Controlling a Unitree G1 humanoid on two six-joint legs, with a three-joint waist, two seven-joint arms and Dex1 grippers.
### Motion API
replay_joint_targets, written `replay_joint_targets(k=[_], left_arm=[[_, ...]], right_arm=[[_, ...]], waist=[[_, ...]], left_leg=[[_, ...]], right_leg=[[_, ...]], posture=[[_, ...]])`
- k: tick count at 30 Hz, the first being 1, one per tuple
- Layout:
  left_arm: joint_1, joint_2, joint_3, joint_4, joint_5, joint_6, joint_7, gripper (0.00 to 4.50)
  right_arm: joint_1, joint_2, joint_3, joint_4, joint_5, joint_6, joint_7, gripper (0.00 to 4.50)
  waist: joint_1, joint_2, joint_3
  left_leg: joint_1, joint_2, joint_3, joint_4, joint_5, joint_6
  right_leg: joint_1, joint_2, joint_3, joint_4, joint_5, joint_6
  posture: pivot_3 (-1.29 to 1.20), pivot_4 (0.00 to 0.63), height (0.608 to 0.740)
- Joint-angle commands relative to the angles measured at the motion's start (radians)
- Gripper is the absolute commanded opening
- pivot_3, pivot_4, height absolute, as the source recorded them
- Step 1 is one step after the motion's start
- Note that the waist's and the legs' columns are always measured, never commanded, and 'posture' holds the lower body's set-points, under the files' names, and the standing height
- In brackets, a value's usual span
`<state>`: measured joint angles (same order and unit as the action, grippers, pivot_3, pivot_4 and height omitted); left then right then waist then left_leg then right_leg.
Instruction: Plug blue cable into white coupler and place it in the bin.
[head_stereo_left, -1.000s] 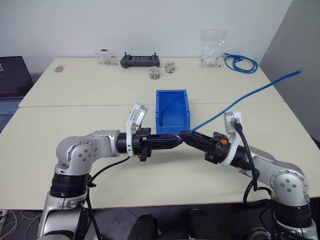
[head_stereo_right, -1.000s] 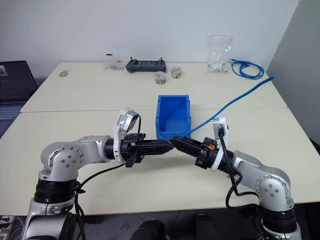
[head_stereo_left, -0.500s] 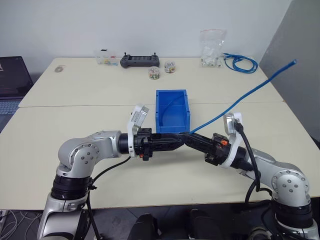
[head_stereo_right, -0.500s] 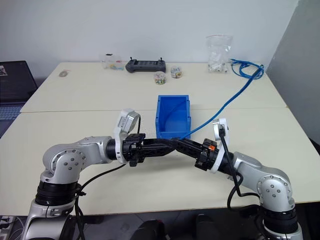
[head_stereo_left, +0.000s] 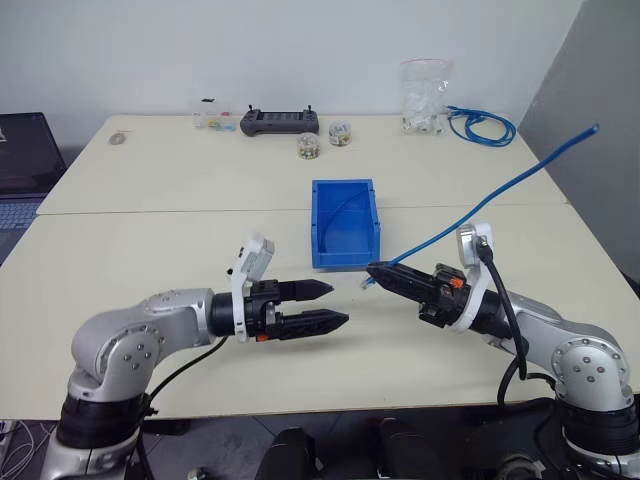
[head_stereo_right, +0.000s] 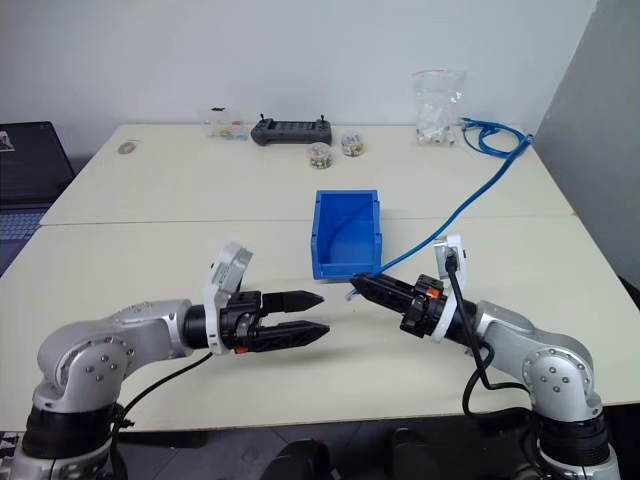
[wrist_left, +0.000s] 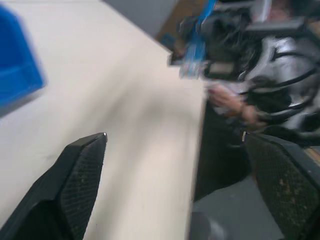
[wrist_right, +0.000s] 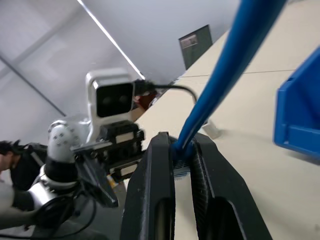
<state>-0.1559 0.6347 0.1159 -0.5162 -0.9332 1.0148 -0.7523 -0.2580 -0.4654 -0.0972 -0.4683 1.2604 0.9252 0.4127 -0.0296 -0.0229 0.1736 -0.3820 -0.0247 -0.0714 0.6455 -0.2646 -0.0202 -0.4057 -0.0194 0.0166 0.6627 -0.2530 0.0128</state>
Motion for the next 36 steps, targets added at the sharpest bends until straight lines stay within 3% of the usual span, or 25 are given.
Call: replay_joint_targets(k=[1, 7, 12, 17, 28, 36], left_arm=[[0.129, 0.034, 0.042, -0.090, 0.126, -0.136, 0.037, 4.50], [0.265, 0.103, 0.090, -0.030, 0.301, -0.309, 0.029, 4.50], [0.290, 0.122, 0.112, 0.158, 0.543, -0.498, 0.132, 4.50], [0.236, 0.149, 0.122, 0.301, 0.556, -0.528, 0.070, 4.50], [-0.056, 0.229, -0.020, 0.569, 0.611, -0.532, -0.141, 4.50], [-0.186, 0.207, -0.080, 0.690, 0.677, -0.551, -0.162, 4.50]], right_arm=[[-0.010, 0.000, -0.005, -0.001, -0.024, -0.029, 0.026, 0.14], [-0.019, 0.002, 0.003, 0.020, -0.049, -0.031, 0.043, 0.14], [-0.029, -0.001, 0.011, 0.037, -0.080, -0.032, 0.066, 0.14], [-0.033, 0.002, 0.021, 0.034, -0.103, -0.032, 0.077, 0.14], [-0.047, -0.003, 0.029, 0.021, -0.119, -0.027, 0.088, 0.14], [-0.038, 0.003, 0.031, 0.007, -0.126, -0.029, 0.083, 0.14]], waist=[[0.001, 0.000, 0.000], [0.003, 0.000, 0.000], [0.004, 0.001, 0.000], [0.003, 0.001, 0.000], [0.003, 0.000, 0.001], [-0.002, 0.000, 0.001]], left_leg=[[0.000, 0.000, 0.000, 0.000, 0.000, 0.000], [0.000, 0.000, 0.000, 0.000, 0.000, 0.000], [-0.001, 0.000, 0.000, 0.000, 0.000, 0.000], [-0.001, 0.000, 0.000, 0.000, 0.000, 0.000], [-0.001, 0.000, -0.001, 0.000, 0.000, 0.000], [-0.001, 0.000, -0.001, 0.000, 0.000, 0.000]], right_leg=[[0.000, 0.000, 0.000, 0.000, 0.000, 0.000], [0.000, 0.000, -0.001, 0.000, -0.001, 0.000], [0.000, 0.000, -0.001, -0.001, -0.001, 0.000], [0.000, 0.000, -0.001, -0.001, -0.001, 0.000], [0.000, 0.000, -0.002, -0.001, 0.001, -0.002], [-0.001, 0.000, -0.002, 0.000, 0.001, -0.002]], posture=[[0.00, 0.150, 0.740], [0.00, 0.150, 0.740], [0.00, 0.150, 0.740], [0.00, 0.150, 0.740], [0.00, 0.150, 0.740], [0.00, 0.150, 0.740]])
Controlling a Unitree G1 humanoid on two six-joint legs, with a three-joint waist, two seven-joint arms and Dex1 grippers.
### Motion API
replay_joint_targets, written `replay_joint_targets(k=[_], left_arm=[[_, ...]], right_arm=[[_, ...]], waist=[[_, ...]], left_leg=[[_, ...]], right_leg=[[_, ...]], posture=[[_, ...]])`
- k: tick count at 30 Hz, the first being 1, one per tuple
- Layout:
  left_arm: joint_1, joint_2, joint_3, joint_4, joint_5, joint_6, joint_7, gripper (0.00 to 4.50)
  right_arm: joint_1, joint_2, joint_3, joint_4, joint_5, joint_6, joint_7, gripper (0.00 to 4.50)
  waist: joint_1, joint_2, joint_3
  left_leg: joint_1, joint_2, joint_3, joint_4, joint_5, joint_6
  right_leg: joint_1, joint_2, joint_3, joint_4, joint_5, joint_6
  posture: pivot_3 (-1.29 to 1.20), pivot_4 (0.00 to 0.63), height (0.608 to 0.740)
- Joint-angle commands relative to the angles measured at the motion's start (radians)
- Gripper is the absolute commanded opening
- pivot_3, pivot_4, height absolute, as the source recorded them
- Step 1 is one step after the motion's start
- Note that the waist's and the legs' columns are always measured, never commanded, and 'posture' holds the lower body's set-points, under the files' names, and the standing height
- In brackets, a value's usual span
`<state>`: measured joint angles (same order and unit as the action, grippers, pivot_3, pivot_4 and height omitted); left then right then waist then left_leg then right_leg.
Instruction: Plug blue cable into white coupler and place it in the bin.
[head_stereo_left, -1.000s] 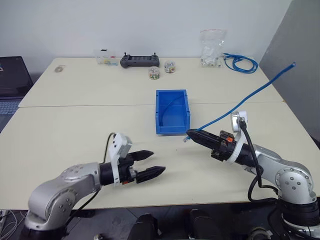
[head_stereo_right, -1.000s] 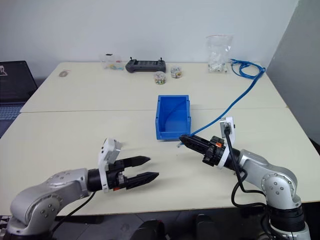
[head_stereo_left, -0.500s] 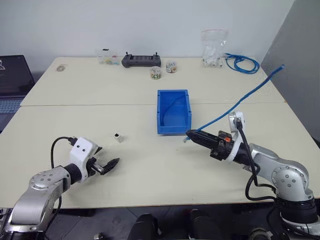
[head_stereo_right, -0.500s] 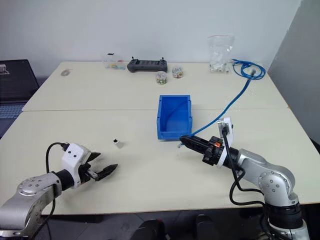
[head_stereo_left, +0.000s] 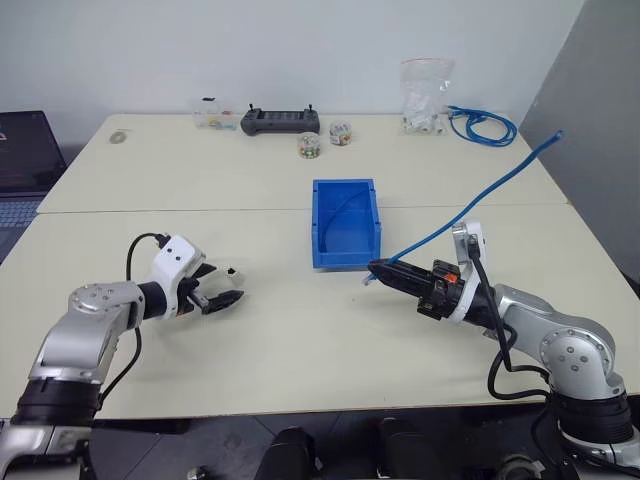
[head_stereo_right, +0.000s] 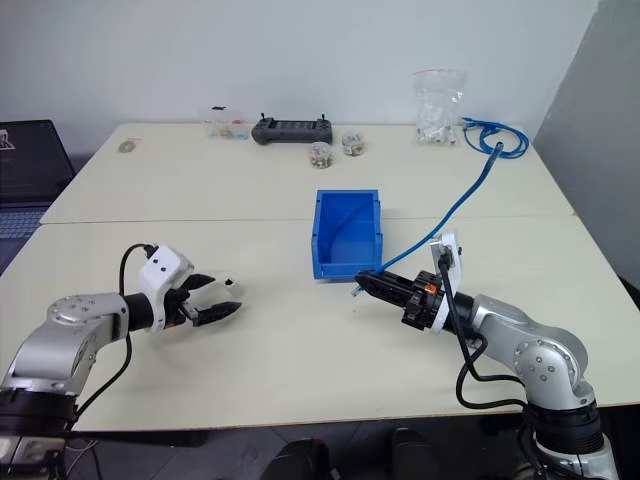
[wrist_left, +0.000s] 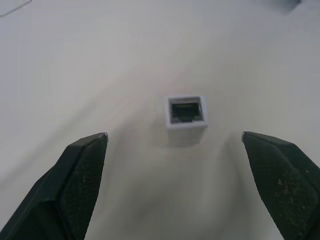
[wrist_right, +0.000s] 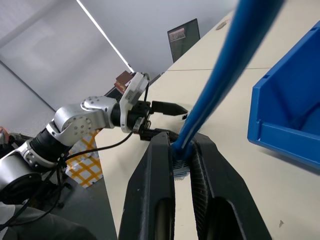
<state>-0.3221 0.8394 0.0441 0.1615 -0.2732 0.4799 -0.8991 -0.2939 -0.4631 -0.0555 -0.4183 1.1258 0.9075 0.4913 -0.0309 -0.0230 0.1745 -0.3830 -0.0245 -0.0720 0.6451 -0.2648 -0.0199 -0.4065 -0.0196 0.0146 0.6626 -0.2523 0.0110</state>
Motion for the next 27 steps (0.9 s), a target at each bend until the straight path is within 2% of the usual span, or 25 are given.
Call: replay_joint_targets(k=[1, 6, 9, 23, 27], left_arm=[[-0.024, -0.001, -0.013, 0.016, 0.021, -0.015, -0.019, 4.50], [-0.037, -0.011, -0.023, 0.033, 0.035, -0.016, -0.029, 4.50], [-0.046, -0.020, -0.025, 0.056, 0.047, -0.026, -0.021, 4.04], [-0.082, -0.076, -0.046, 0.162, 0.090, -0.098, -0.024, 0.86], [-0.079, -0.078, -0.048, 0.159, 0.082, -0.115, -0.058, 0.77]], right_arm=[[-0.002, 0.002, -0.011, -0.043, 0.008, -0.011, 0.005, 0.14], [0.000, 0.003, -0.011, -0.045, 0.005, -0.012, 0.006, 0.14], [0.001, 0.004, -0.009, -0.046, 0.003, -0.013, 0.006, 0.14], [0.005, -0.003, -0.011, -0.053, -0.003, -0.012, 0.007, 0.14], [0.005, -0.008, -0.009, -0.056, -0.011, -0.015, 0.011, 0.14]], waist=[[0.000, 0.000, 0.000], [0.001, 0.000, 0.000], [0.002, 0.000, 0.000], [0.002, 0.000, 0.000], [0.002, 0.000, 0.000]], left_leg=[[0.000, 0.000, 0.000, 0.000, 0.000, 0.000], [0.000, 0.000, 0.000, 0.000, 0.000, 0.000], [0.000, 0.000, 0.000, 0.000, 0.000, 0.000], [0.000, 0.000, 0.000, 0.000, 0.000, 0.000], [0.000, 0.000, 0.000, 0.000, 0.000, 0.000]], right_leg=[[0.000, 0.000, 0.000, 0.000, 0.000, 0.000], [0.000, 0.000, 0.000, 0.000, 0.000, 0.000], [0.000, 0.000, 0.000, 0.000, 0.000, -0.001], [0.000, 0.000, 0.000, 0.001, 0.001, -0.002], [0.000, 0.000, 0.000, 0.001, 0.001, -0.002]], posture=[[0.00, 0.150, 0.740], [0.00, 0.150, 0.740], [0.00, 0.150, 0.740], [0.00, 0.150, 0.740], [0.00, 0.150, 0.740]])
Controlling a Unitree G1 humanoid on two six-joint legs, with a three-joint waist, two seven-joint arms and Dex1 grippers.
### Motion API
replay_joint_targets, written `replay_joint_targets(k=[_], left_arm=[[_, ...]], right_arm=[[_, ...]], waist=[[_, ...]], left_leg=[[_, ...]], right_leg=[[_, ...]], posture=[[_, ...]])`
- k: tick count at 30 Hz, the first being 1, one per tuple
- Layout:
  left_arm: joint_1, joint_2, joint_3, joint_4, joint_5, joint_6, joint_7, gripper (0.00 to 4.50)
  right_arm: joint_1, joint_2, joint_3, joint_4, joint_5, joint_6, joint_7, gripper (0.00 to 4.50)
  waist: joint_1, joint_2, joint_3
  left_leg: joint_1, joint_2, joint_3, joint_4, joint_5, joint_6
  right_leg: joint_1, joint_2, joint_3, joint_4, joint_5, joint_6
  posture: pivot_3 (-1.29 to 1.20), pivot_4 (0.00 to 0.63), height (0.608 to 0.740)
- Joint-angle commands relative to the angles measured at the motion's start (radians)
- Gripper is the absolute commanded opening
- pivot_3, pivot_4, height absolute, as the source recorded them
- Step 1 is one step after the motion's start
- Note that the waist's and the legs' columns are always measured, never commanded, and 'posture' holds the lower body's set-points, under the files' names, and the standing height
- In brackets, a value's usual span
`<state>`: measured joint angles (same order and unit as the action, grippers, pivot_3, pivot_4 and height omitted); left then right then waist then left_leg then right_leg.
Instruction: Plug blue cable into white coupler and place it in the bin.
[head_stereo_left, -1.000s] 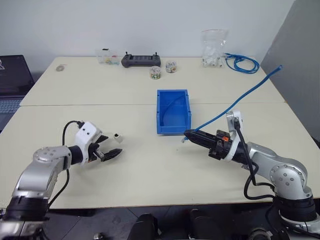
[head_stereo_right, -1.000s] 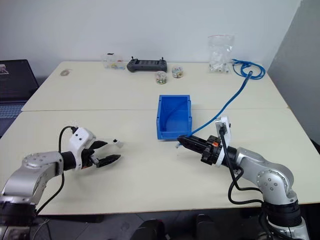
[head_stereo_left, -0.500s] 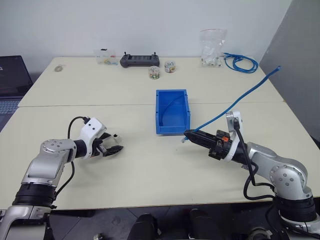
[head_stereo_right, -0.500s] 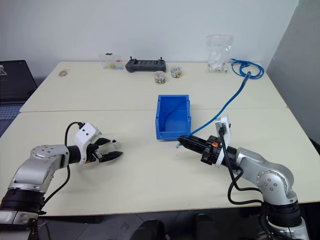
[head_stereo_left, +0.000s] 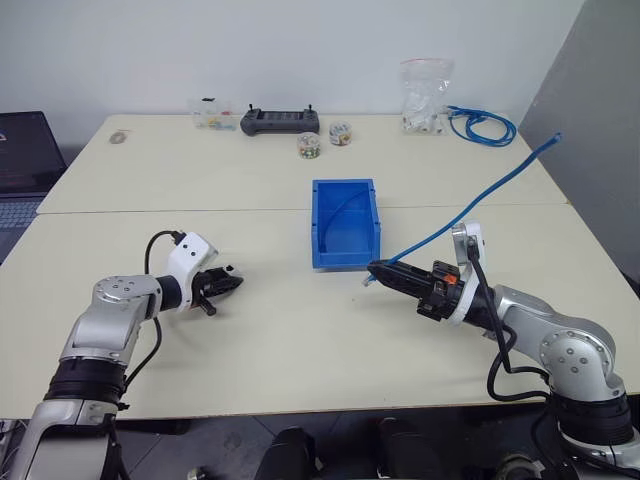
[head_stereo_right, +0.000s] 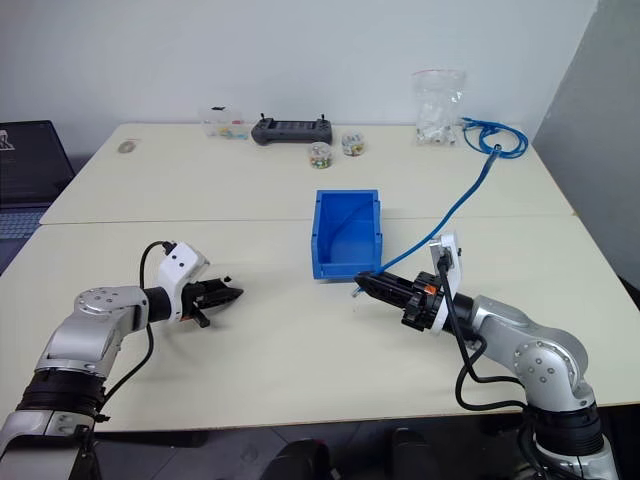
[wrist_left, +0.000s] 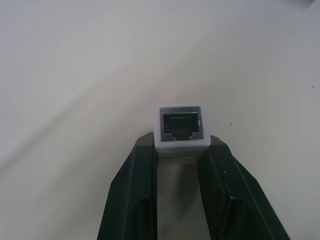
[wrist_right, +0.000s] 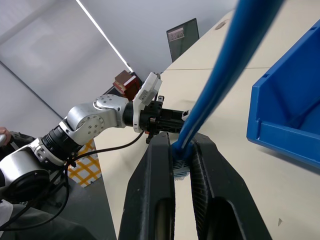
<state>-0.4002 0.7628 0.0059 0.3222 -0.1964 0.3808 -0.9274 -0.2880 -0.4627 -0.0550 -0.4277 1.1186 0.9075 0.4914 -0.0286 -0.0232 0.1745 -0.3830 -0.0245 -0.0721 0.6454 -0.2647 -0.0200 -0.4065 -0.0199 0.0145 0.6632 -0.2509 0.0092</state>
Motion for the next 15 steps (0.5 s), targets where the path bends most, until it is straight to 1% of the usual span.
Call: replay_joint_targets(k=[1, 2, 5, 10, 12, 15], left_arm=[[0.009, 0.000, -0.013, -0.021, -0.004, -0.023, -0.051, 0.77], [0.015, 0.002, -0.014, -0.032, -0.009, -0.029, -0.067, 0.77], [0.058, 0.010, -0.044, -0.171, -0.035, -0.049, -0.150, 0.77], [0.080, 0.014, -0.134, -0.358, -0.028, -0.035, -0.226, 0.77], [0.078, 0.016, -0.180, -0.404, -0.022, -0.030, -0.258, 0.77], [0.071, 0.012, -0.207, -0.422, -0.013, -0.028, -0.271, 0.77]], right_arm=[[0.001, -0.016, -0.006, -0.053, -0.014, -0.018, 0.018, 0.14], [0.002, -0.021, -0.002, -0.056, -0.023, -0.020, 0.024, 0.14], [0.019, -0.058, 0.034, -0.091, -0.083, -0.033, 0.066, 0.14], [0.035, -0.086, 0.088, -0.120, -0.167, -0.071, 0.110, 0.14], [0.035, -0.094, 0.108, -0.127, -0.204, -0.089, 0.128, 0.14], [0.034, -0.106, 0.131, -0.128, -0.250, -0.109, 0.155, 0.14]], waist=[[0.000, 0.000, 0.000], [0.000, 0.000, 0.000], [0.000, 0.000, 0.000], [0.001, 0.000, 0.000], [0.001, 0.000, 0.000], [0.000, 0.000, 0.000]], left_leg=[[0.000, 0.000, 0.000, 0.000, 0.000, 0.000], [0.000, 0.000, 0.000, 0.000, 0.000, 0.000], [0.000, 0.000, 0.000, 0.000, 0.000, 0.000], [-0.001, 0.000, 0.000, 0.000, 0.000, 0.000], [-0.001, 0.000, 0.000, 0.000, 0.000, 0.000], [-0.001, 0.000, 0.000, 0.000, 0.000, 0.000]], right_leg=[[0.000, 0.000, 0.000, 0.000, 0.000, 0.000], [0.000, 0.000, 0.000, 0.000, 0.000, 0.000], [0.000, 0.000, 0.000, 0.000, 0.000, 0.000], [0.000, -0.001, 0.000, -0.001, 0.000, 0.000], [0.000, 0.000, 0.000, -0.001, -0.001, 0.002], [0.000, 0.000, 0.000, 0.000, -0.001, 0.002]], posture=[[0.00, 0.150, 0.740], [0.00, 0.150, 0.740], [0.00, 0.150, 0.740], [0.00, 0.150, 0.740], [0.00, 0.150, 0.740], [0.00, 0.150, 0.740]])
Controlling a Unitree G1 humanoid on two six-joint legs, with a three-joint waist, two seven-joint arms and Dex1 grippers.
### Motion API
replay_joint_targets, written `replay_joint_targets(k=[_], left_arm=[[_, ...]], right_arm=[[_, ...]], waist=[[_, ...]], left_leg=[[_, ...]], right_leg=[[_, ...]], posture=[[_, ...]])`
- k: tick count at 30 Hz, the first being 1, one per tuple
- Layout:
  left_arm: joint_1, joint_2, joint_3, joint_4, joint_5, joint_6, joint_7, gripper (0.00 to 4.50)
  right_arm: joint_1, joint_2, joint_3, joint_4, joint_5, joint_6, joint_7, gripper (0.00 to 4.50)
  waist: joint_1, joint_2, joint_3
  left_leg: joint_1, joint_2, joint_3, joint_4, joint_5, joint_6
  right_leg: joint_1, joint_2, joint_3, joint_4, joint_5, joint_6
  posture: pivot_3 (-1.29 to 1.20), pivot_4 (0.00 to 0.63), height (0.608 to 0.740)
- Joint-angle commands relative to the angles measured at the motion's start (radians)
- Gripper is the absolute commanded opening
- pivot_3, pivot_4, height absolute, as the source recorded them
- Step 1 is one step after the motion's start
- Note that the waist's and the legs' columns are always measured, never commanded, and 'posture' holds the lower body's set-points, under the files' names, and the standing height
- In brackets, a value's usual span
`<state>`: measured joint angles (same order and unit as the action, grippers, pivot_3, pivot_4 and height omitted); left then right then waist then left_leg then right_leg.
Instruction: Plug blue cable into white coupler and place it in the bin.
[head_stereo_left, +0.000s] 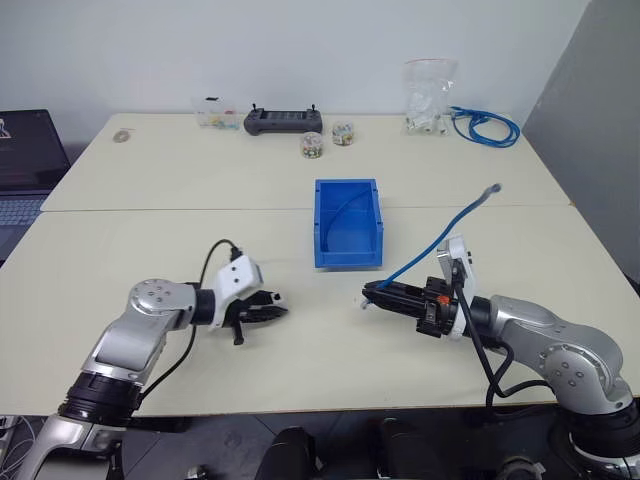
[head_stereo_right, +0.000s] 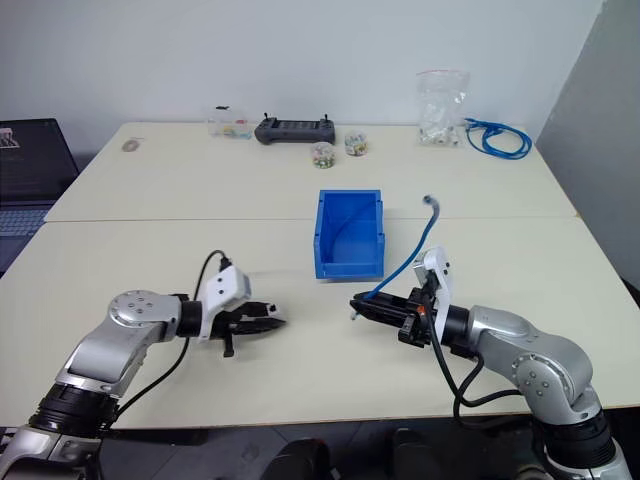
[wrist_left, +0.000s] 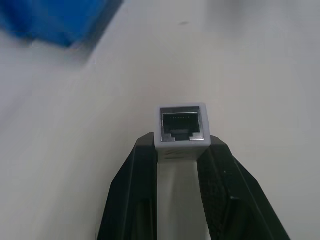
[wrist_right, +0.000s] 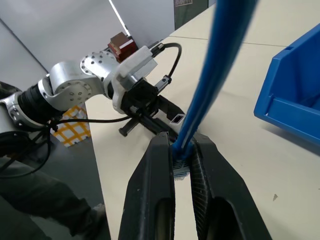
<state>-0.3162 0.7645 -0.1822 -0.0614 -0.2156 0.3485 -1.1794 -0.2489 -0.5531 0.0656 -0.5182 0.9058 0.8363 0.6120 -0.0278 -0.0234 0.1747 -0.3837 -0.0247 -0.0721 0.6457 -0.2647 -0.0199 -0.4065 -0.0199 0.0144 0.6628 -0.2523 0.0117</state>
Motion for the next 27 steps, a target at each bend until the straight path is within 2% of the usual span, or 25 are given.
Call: replay_joint_targets(k=[1, 8, 15, 27], left_arm=[[-0.022, 0.008, -0.034, -0.030, 0.015, -0.003, -0.028, 0.77], [-0.076, -0.015, -0.124, 0.063, 0.085, -0.076, -0.065, 0.77], [-0.098, -0.033, -0.175, 0.051, 0.120, -0.059, -0.086, 0.77], [-0.122, -0.018, -0.199, 0.007, 0.145, 0.021, -0.111, 0.77]], right_arm=[[-0.009, -0.021, 0.027, -0.036, -0.060, -0.048, 0.048, 0.14], [-0.096, -0.016, 0.174, 0.049, -0.262, -0.165, 0.145, 0.13], [-0.237, 0.074, 0.310, 0.220, -0.428, -0.282, 0.229, 0.13], [-0.308, 0.161, 0.385, 0.331, -0.549, -0.341, 0.316, 0.13]], waist=[[-0.002, 0.000, 0.000], [-0.004, 0.000, 0.000], [-0.002, 0.000, 0.000], [-0.001, 0.000, 0.000]], left_leg=[[0.000, 0.000, 0.000, 0.000, 0.000, 0.000], [0.001, 0.000, 0.000, 0.000, 0.000, 0.000], [0.001, 0.000, 0.000, 0.000, 0.000, 0.000], [0.001, -0.001, 0.000, 0.001, 0.000, 0.000]], right_leg=[[0.000, 0.000, 0.000, 0.000, 0.000, 0.000], [0.000, 0.001, 0.000, 0.000, -0.001, 0.001], [0.000, 0.001, 0.000, 0.000, 0.000, 0.000], [0.000, 0.001, -0.001, 0.001, 0.002, -0.003]], posture=[[0.00, 0.150, 0.740], [0.00, 0.150, 0.740], [0.00, 0.150, 0.740], [0.00, 0.150, 0.740]])
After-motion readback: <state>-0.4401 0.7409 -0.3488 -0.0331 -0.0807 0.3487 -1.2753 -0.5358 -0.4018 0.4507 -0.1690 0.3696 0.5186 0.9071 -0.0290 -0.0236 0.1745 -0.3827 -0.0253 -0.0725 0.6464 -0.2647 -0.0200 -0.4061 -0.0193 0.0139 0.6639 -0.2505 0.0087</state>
